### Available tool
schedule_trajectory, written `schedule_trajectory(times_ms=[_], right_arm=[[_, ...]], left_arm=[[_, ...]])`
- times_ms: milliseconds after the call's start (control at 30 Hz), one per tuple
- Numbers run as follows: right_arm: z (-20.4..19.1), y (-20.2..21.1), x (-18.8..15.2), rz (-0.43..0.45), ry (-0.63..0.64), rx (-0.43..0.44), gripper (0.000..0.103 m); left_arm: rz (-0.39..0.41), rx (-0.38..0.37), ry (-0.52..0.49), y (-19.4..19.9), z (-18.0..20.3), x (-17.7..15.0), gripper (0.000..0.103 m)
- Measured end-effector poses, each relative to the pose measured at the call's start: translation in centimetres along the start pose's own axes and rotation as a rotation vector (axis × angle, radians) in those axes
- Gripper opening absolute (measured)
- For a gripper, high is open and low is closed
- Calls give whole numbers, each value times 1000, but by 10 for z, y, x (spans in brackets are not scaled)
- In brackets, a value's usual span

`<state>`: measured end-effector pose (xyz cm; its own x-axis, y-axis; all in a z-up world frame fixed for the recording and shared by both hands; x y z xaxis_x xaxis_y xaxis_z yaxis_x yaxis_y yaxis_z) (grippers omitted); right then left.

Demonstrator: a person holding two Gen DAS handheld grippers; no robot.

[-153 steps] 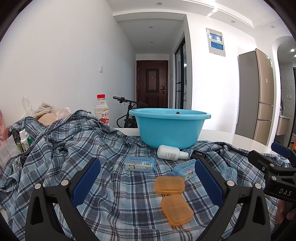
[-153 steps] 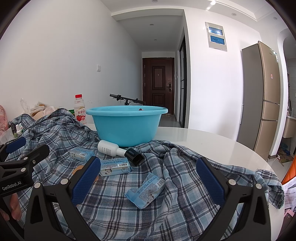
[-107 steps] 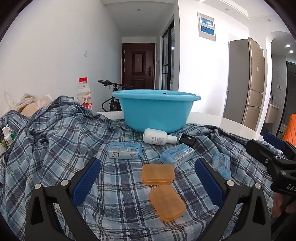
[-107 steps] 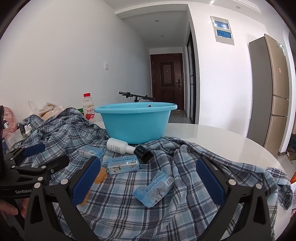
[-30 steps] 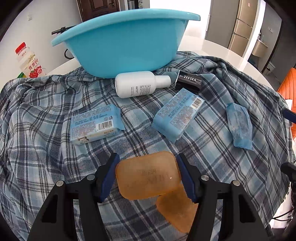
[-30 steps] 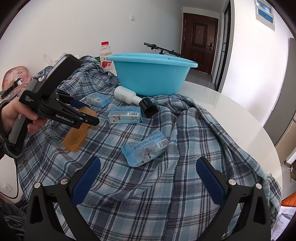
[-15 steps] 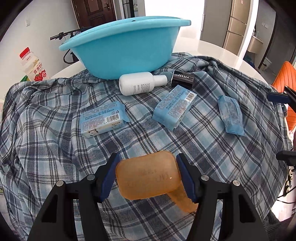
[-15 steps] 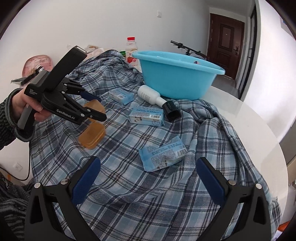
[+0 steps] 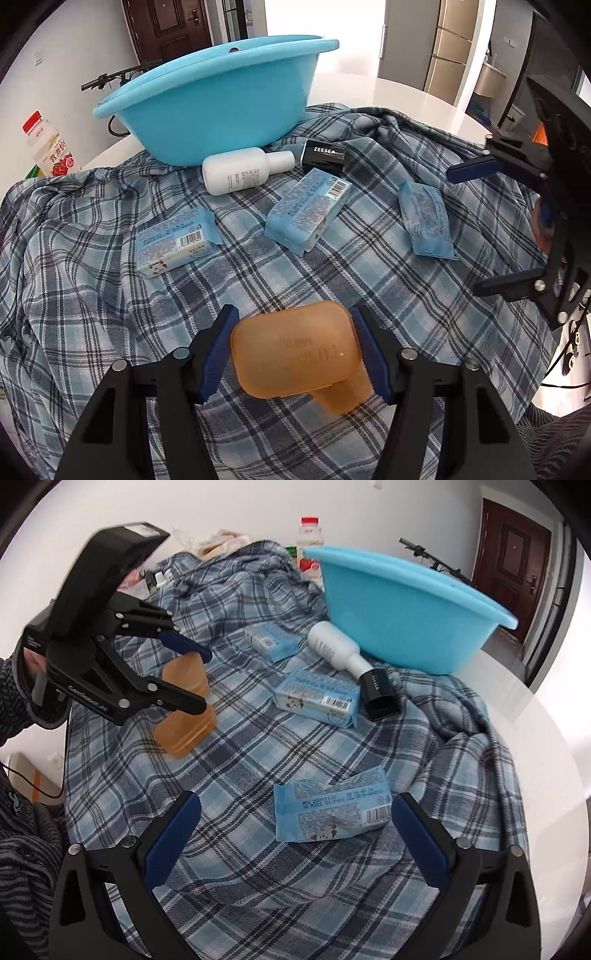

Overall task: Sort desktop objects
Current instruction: 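Grasp the light blue soap packet with the right tool while the left tool holds the orange case, then carry the orange case and blue packet in both tools to the blue basin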

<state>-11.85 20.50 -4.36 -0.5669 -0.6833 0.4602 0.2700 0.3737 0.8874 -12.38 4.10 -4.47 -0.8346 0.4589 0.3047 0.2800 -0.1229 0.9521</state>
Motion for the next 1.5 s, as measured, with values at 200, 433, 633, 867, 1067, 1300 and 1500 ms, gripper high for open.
schedule_trajectory(times_ms=[200, 433, 633, 867, 1067, 1300, 1500], right_arm=[[4, -23, 6, -75, 27, -33, 103], [13, -38, 7, -128, 11, -60, 103], [16, -42, 5, -154, 9, -77, 102], [12, -29, 4, -124, -38, -37, 70], [15, -6, 3, -75, -179, -21, 70], [3, -1, 0, -68, -242, -42, 70], [-19, 8, -2, -52, -211, -14, 70]], left_arm=[[9, 2, -15, 1, 10, -3, 66], [7, -7, -29, -1, 16, -6, 66], [-4, -9, -31, -3, 17, -7, 66], [0, -6, -20, -1, 13, -7, 66], [6, 0, -12, 1, 13, -8, 66], [11, 9, -15, 5, 15, -10, 66], [13, 14, -18, 7, 17, -11, 66]])
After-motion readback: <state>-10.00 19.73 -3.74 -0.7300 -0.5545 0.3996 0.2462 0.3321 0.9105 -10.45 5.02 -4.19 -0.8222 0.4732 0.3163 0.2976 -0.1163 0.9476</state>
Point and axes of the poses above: each gripper's, at about its wrist camera, not at the fingertips, and y roughly against the way its jaws point, z to its right, x to its top, the point moved 3 cm from there along -y, roughly the way its jaws point, and after that the axes turned 10 degrees about -z, right-handed, at the moved point
